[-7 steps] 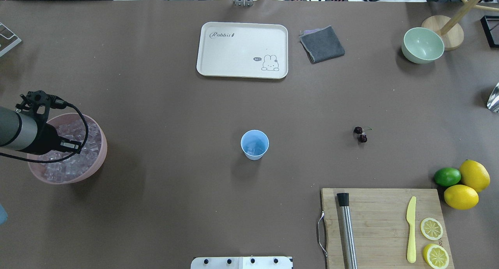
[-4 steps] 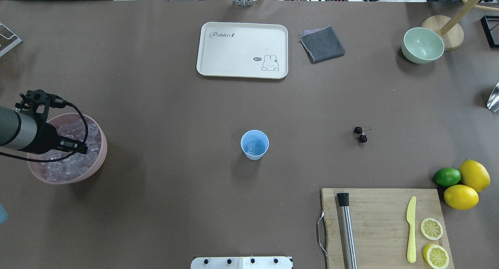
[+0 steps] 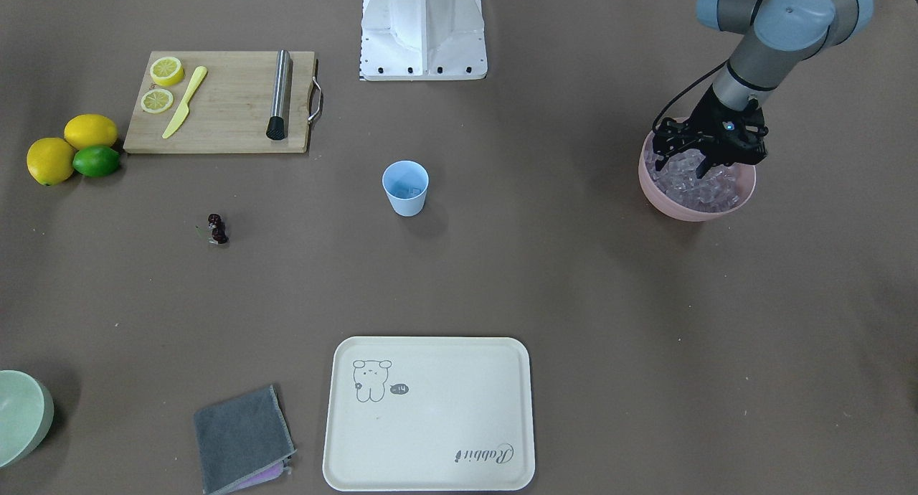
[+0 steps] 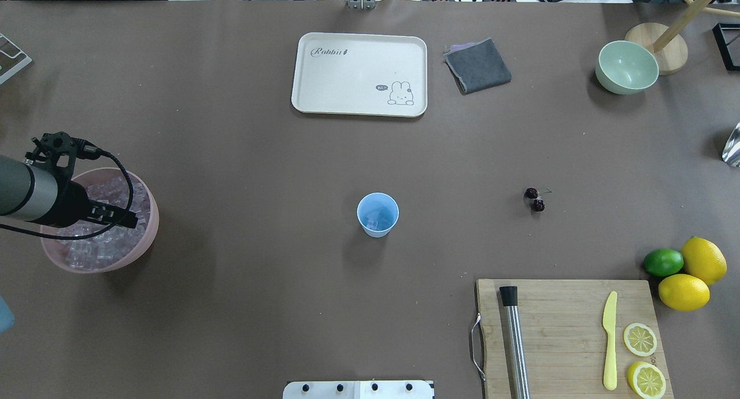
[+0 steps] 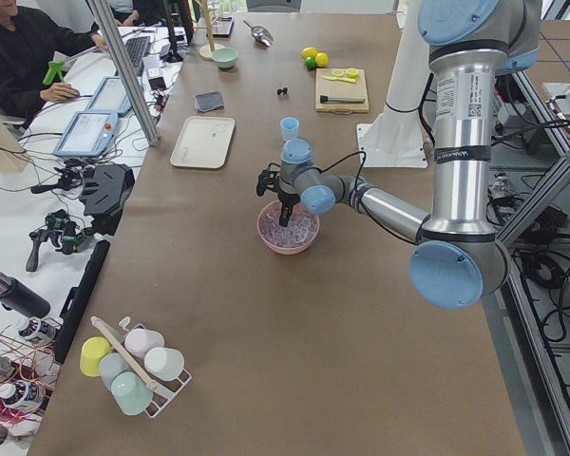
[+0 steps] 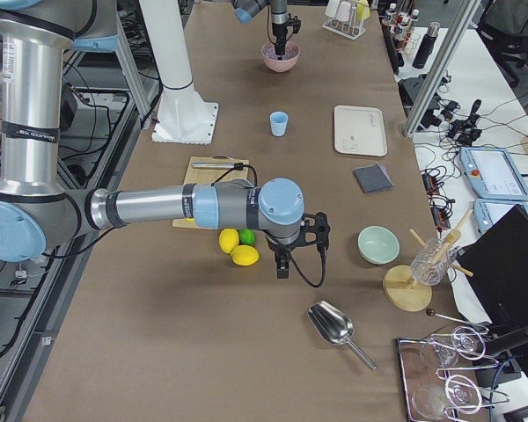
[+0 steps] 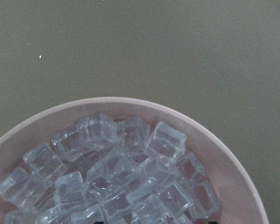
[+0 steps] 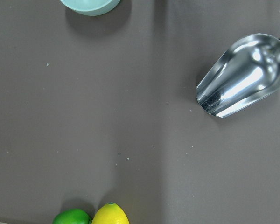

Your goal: Put ice and cherries in cup

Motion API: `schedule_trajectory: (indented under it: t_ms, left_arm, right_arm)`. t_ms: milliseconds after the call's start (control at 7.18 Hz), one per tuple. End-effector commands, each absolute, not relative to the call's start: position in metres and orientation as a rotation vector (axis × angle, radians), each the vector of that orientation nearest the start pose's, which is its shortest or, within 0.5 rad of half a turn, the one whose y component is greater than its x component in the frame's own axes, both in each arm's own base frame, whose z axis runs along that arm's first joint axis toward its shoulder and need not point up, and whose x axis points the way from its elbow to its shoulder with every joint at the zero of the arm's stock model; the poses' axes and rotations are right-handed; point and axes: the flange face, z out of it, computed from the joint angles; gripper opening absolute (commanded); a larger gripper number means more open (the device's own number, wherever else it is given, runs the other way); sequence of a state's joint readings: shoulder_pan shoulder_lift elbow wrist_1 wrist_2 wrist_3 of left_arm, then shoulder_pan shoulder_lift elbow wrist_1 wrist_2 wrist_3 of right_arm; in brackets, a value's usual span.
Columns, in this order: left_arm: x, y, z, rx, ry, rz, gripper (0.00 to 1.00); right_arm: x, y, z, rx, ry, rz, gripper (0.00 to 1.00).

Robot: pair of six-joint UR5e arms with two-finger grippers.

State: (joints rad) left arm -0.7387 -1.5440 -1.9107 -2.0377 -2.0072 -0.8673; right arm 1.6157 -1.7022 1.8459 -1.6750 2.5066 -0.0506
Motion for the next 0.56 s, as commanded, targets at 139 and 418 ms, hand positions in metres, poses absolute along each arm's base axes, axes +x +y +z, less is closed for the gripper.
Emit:
schedule_trajectory:
  t_ms: [139,418]
  left_arm:
    - [0.3076,-0.4051,0.4663,0.189,0.840,0.133,0.66]
    - [0.3056,-0.4030,0.4677,0.186,0.839,0.133,0.65]
  right_arm:
    - [0.0725,-0.4334,0.5804,0.087,-0.932,-0.027,1.00]
    - [0.0725,-0.4341,0.5789,0.090,-0.932,-0.029,1.00]
